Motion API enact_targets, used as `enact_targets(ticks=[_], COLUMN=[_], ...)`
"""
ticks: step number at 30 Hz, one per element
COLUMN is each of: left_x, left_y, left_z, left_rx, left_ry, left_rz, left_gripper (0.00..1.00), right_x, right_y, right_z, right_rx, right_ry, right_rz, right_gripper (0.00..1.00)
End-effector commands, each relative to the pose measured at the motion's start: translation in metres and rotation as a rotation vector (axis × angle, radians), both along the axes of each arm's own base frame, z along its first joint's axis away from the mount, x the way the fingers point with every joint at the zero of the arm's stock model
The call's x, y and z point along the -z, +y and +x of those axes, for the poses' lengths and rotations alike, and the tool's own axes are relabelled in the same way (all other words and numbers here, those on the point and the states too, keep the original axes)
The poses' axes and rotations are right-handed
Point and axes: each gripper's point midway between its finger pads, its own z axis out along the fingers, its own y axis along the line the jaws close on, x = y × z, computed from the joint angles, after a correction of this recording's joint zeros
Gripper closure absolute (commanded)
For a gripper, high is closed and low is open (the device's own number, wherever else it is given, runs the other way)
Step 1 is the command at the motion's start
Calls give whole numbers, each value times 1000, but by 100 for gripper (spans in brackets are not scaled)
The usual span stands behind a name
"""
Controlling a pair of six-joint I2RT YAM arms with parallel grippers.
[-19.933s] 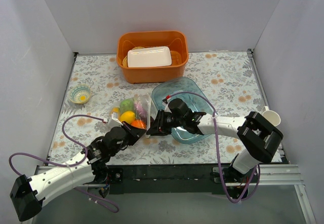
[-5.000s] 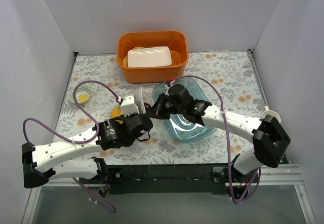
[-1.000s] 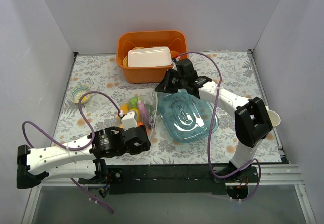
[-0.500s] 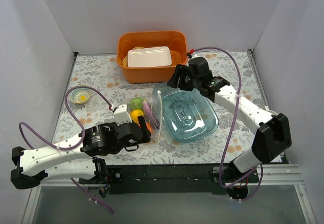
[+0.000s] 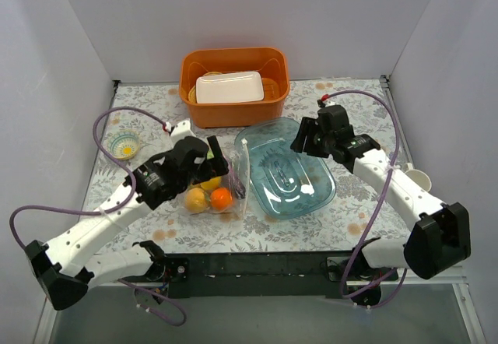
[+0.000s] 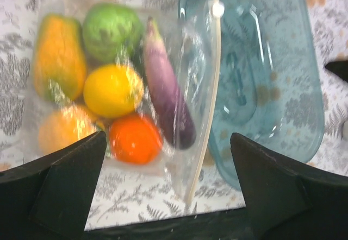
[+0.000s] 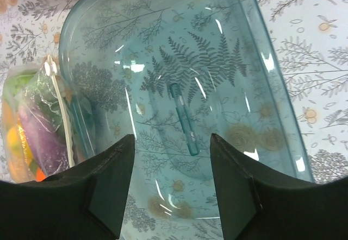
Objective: Place the food in the zip-top bag and seal the zipper
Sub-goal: Reset both arms
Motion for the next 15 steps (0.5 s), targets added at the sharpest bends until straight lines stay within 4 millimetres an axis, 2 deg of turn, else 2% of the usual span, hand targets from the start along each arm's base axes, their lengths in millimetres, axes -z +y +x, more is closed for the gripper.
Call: enact_targets(ticks=[1, 3, 4, 6, 8, 9, 10, 12, 13, 15], left_x=[-43, -40, -43, -44, -46, -42, -38, -21, -4, 10], left_y=[3, 5, 18, 23, 38, 41, 59, 79, 98, 112], left_z=[50, 66, 77, 89, 102, 106, 114, 122, 127, 130], left_rx=[46, 52, 12, 8, -22, -4, -55, -82, -131, -160], left_ry=[-87, -72, -79, -85, -96, -84, -72, -19, 45, 86], left_rz=[-25, -31, -40, -61, -71, -70, -66, -41, -23, 5], left_gripper=[2, 2, 2, 2, 2, 2, 2, 2, 2, 2], right_x=[-9, -8, -7, -7, -2, -3, 0, 4, 5, 9], right_y=[-24, -34, -40, -53, -68, -73, -78, -91, -95, -106], right_z=[-6, -7, -10, -10, -13, -14, -16, -18, -19, -22], right_rx=[15, 33, 42, 65, 87, 94, 101, 122, 128, 144], right_ry=[-55, -60, -55, -53, -29, -32, -23, -18, -15, -8], right_rz=[-52, -59, -65, -82, -111, -117, -126, -140, -143, -157], right_gripper=[35, 35, 35, 35, 35, 36, 36, 36, 36, 36])
